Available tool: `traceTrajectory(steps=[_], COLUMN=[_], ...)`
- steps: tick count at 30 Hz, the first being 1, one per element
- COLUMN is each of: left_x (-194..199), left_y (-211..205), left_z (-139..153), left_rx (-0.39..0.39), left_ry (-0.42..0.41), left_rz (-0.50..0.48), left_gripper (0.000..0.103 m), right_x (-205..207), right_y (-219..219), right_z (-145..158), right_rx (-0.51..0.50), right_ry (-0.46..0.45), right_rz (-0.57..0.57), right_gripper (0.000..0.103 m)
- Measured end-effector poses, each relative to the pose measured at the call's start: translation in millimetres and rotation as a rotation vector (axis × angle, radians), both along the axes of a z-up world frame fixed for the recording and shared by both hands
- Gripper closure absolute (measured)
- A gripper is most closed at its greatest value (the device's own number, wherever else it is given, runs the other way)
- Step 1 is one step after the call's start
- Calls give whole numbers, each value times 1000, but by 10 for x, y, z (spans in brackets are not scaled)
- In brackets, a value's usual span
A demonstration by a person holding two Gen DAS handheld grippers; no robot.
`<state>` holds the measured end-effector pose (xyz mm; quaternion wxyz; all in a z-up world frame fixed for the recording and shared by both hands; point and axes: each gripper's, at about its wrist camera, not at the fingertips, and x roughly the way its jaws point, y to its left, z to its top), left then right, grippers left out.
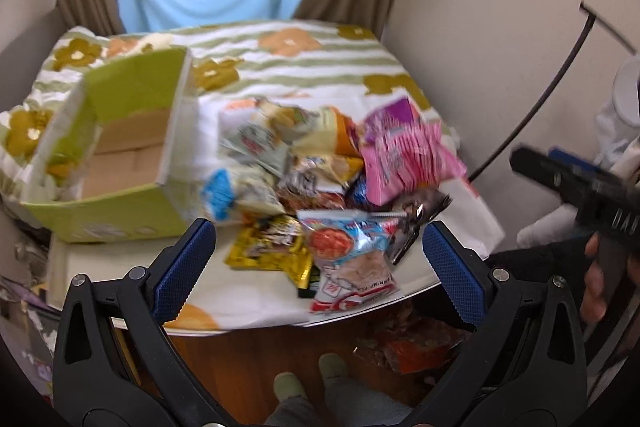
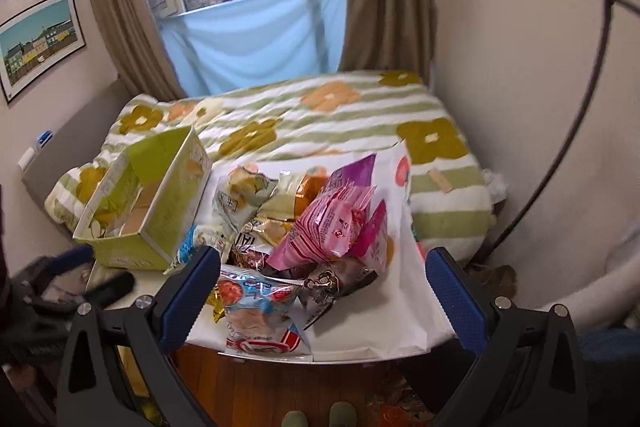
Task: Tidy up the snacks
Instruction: 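Grasp the shrimp flakes bag with the left gripper while the right grasps the pink wafer pack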
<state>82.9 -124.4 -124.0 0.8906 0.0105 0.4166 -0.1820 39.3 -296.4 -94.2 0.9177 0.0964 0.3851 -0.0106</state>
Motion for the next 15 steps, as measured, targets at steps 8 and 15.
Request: traceTrajectory(steps=[8, 15], left_x=[80, 122], left_y=[-444, -689], left_z=[-865, -1229], left_rx=[51, 112], left_ry=[44, 42], left_rz=[23, 55], left_gripper=[1, 10], right_x=[564, 919], right_y=[-197, -243], right_z=[-554, -988], right_rx=[41, 117], right_ry=[65, 97], right_rz=[102, 156], right_gripper=[1, 1])
